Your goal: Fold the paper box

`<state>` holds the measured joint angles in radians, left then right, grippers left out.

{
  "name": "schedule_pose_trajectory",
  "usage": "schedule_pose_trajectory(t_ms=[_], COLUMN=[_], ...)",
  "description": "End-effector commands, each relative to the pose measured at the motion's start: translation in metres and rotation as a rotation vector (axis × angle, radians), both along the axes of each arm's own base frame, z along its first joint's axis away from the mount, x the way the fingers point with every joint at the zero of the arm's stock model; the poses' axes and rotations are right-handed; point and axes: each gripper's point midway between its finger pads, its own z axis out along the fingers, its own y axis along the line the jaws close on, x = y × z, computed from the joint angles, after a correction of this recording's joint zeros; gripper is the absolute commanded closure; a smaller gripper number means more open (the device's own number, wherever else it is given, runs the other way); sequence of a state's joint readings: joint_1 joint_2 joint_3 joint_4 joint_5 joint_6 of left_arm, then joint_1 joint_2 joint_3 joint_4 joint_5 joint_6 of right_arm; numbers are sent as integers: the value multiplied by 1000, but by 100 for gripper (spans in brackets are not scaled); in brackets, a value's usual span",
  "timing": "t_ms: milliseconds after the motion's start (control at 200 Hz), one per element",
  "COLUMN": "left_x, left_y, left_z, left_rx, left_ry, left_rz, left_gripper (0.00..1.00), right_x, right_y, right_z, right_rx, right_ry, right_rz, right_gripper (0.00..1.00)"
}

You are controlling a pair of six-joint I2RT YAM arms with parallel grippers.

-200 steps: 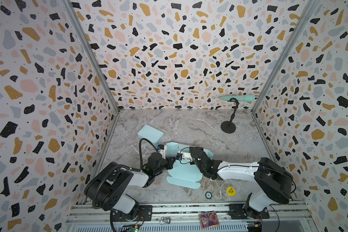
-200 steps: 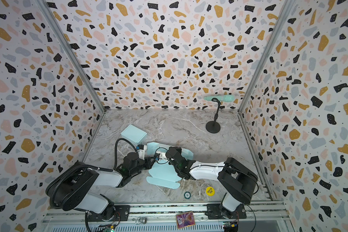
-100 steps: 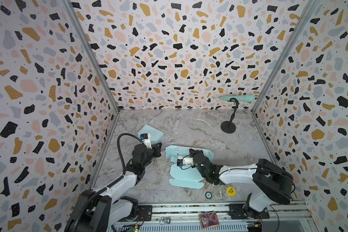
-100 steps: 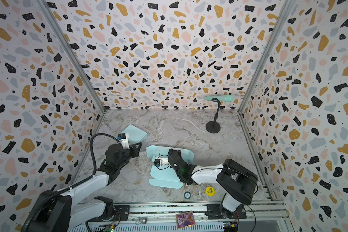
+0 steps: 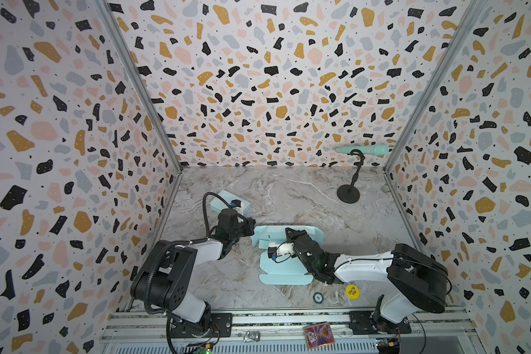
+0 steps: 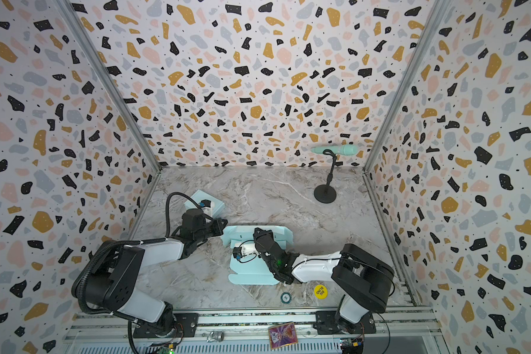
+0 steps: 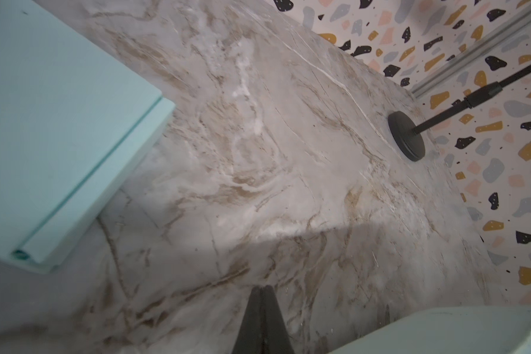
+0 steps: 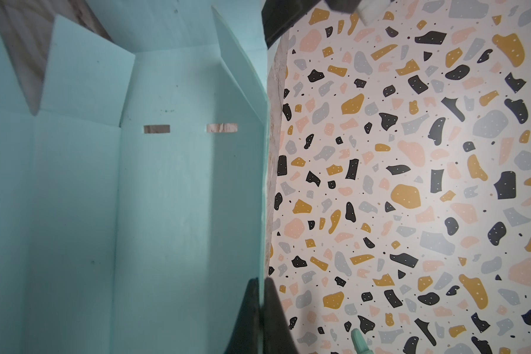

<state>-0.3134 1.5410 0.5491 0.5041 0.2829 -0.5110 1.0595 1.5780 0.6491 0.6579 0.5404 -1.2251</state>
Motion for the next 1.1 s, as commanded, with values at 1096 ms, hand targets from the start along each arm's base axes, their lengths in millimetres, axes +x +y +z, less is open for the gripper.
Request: schedule_pose_trajectory(t_ms=[1096], left_x=[-95], left_y=[-50], left_z=[10], left_rx=[-29], left_ry=[-229], left_rz=[-269], left_gripper=[70], right_x=[-11], right_y=[5], right_z=[2], right_rx=[36], right_ry=[2], right_rz=[62], right_gripper=[100])
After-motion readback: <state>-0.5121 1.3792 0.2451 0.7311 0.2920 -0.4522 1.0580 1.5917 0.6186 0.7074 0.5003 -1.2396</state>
